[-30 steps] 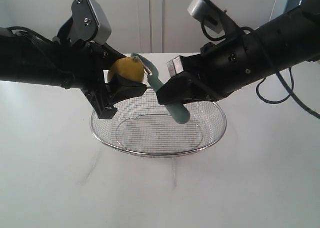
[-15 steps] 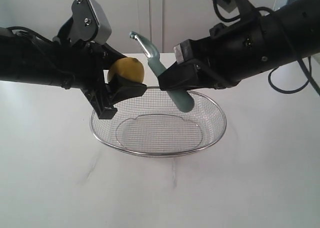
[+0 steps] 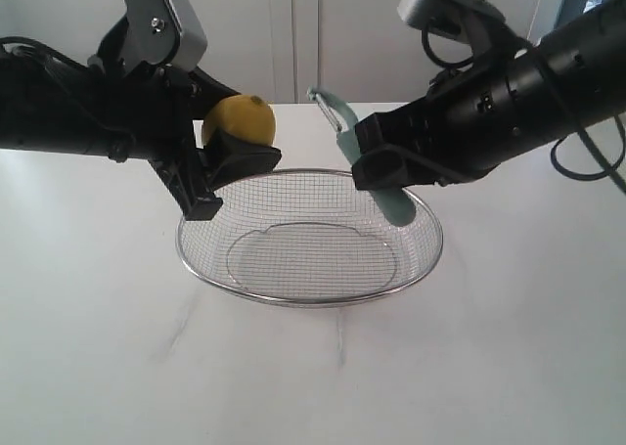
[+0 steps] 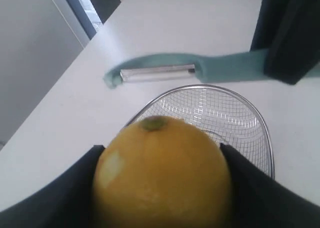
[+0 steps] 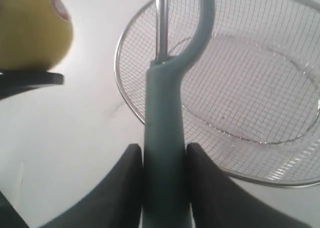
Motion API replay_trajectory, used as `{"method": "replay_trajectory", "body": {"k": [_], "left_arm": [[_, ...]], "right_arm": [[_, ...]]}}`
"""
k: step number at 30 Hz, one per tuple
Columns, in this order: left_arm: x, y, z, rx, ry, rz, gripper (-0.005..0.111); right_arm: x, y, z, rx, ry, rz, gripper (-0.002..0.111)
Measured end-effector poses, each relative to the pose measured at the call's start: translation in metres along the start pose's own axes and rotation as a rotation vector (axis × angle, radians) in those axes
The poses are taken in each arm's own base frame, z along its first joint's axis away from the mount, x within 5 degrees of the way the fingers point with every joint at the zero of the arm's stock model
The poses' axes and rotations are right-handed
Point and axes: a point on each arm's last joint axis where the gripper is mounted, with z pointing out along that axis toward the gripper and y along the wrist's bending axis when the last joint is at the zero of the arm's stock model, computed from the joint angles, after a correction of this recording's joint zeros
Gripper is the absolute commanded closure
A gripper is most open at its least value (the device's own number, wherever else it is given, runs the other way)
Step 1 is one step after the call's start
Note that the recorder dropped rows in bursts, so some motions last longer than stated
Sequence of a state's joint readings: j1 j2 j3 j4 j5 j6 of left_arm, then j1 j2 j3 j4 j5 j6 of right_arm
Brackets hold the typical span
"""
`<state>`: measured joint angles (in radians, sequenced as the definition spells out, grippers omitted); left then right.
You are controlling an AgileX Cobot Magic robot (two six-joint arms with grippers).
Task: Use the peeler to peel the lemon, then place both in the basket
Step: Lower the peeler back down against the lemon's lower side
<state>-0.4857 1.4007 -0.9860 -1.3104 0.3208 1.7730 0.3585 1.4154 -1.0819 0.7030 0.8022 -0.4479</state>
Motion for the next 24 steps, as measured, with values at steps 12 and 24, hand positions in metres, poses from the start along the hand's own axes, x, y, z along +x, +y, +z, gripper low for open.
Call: {"method": "replay_trajectory", "body": {"k": [12,24], "left_arm": [[-0.003,0.000,-0.003,-0.005,-0.008,0.005,0.107],[-0.002,0.000,-0.002,-0.004,-0.007,0.004,0.107]], "right_arm": [[0.008,0.002,0.033,-0.221,0.059,0.081,0.108],[0.007,0.007,0.031,-0.279,0.051,0.091,0.108]]}}
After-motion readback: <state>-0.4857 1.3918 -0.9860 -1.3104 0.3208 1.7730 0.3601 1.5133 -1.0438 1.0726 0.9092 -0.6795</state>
